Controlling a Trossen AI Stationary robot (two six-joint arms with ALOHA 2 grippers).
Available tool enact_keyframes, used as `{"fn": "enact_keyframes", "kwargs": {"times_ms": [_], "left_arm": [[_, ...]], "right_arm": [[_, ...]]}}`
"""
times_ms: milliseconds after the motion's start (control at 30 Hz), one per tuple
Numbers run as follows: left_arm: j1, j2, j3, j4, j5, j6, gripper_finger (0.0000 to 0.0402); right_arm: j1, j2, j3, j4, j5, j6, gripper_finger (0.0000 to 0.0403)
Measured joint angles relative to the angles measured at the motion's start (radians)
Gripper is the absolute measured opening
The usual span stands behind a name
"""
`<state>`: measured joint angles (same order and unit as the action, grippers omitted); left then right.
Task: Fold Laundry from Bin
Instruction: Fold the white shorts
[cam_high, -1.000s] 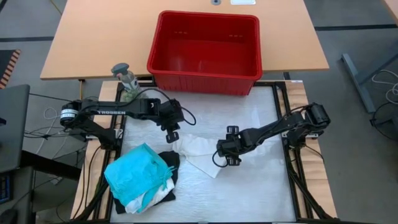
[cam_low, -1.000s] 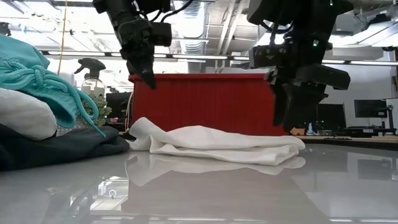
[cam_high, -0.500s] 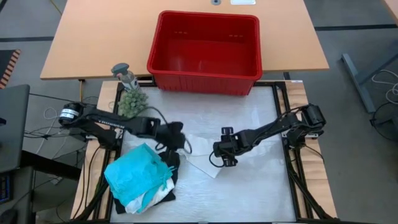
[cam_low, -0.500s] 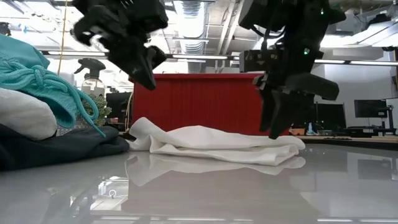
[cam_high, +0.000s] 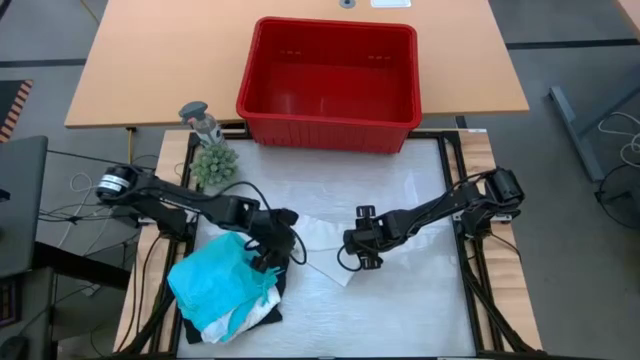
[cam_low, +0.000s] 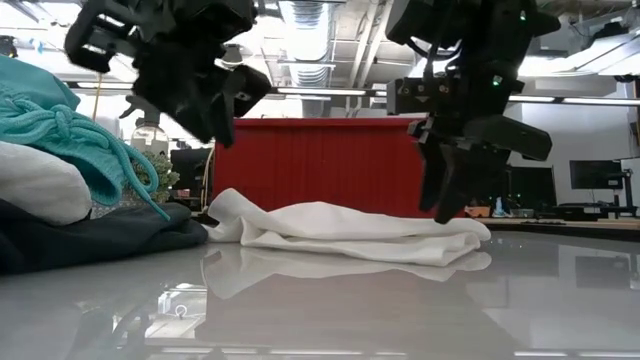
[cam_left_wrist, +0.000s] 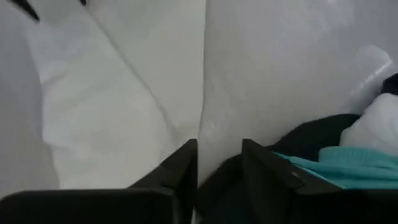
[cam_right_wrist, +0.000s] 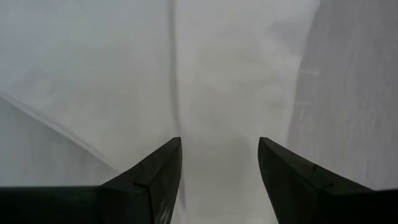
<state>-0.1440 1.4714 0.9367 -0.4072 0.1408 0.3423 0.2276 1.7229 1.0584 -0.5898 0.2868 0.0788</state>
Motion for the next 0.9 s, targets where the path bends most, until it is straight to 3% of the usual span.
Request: {"fn": "enact_keyframes", "kwargs": {"times_ms": [233, 333, 433, 633, 900], "left_arm": [[0.011, 0.080, 0.000, 0.020, -0.129, 0.075, 0.0185], [0.022, 0.128, 0.000, 0.022, -0.208, 0.064, 0.0198], [0.037, 0.149, 0.000, 0.024, -0.221, 0.040, 0.0198], [0.061, 0.151, 0.000, 0.029, -0.233, -0.008, 0.0177], [0.087, 0.151, 0.000, 0.033, -0.224, -0.054, 0.0094]], "right_arm": [[0.000, 0.000, 0.000, -0.004, -0.001, 0.002, 0.0233], [0.000, 0.000, 0.000, -0.004, -0.001, 0.003, 0.0232], [0.001, 0.000, 0.000, -0.011, -0.001, 0.010, 0.0232], [0.002, 0.000, 0.000, -0.049, -0.053, 0.026, 0.0232], [0.034, 0.000, 0.000, -0.085, -0.063, 0.028, 0.0232]]}}
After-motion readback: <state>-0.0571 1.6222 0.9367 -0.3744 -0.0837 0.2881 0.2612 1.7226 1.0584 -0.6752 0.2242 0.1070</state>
